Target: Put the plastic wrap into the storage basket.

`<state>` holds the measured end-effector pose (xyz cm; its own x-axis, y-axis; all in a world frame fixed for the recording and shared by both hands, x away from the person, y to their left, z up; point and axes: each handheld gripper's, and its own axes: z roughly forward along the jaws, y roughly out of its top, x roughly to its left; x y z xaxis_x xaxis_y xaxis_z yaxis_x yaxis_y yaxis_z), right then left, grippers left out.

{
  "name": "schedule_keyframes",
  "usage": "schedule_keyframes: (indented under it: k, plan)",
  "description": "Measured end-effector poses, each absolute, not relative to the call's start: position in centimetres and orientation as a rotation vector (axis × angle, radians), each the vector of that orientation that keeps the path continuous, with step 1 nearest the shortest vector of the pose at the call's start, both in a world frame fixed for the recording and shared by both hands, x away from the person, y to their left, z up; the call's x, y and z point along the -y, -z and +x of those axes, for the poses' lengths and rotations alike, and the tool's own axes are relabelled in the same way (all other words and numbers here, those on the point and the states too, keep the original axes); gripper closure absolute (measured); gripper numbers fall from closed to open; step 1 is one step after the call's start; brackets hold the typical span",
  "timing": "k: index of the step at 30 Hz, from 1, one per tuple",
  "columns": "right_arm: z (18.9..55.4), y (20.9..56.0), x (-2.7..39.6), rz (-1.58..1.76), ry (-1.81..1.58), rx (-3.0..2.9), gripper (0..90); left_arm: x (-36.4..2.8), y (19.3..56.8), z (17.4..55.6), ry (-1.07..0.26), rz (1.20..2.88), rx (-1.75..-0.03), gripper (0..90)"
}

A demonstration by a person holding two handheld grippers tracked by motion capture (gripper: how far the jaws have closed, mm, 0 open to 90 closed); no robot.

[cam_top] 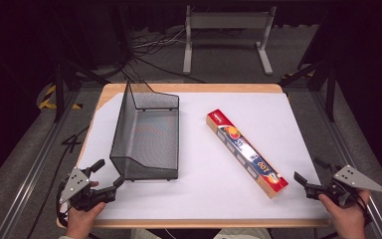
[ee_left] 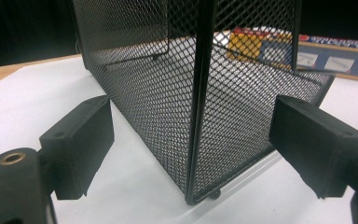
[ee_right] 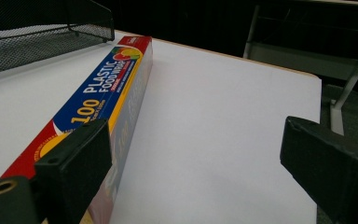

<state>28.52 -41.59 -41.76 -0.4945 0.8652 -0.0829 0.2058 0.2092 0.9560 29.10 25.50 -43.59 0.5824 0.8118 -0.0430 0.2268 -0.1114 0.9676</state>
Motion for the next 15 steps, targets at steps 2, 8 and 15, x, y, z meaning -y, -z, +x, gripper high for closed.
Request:
schedule_keyframes:
  k: [2, 8, 15]
  plan:
    - [28.6, 41.6, 41.4, 0.99, -1.319, -1.842, 6.7, -25.5, 43.4, 29.1, -0.637, 1.646, -0.872, 14.8]
    - [29.1, 40.8, 40.9, 0.991, -1.333, -1.851, 4.6, -24.9, 42.2, 29.6, -0.661, 1.682, -0.813, 14.7]
    - [30.0, 39.5, 39.6, 0.989, -1.318, -1.87, 4.7, -24.6, 41.7, 29.3, -0.653, 1.676, -0.818, 14.7]
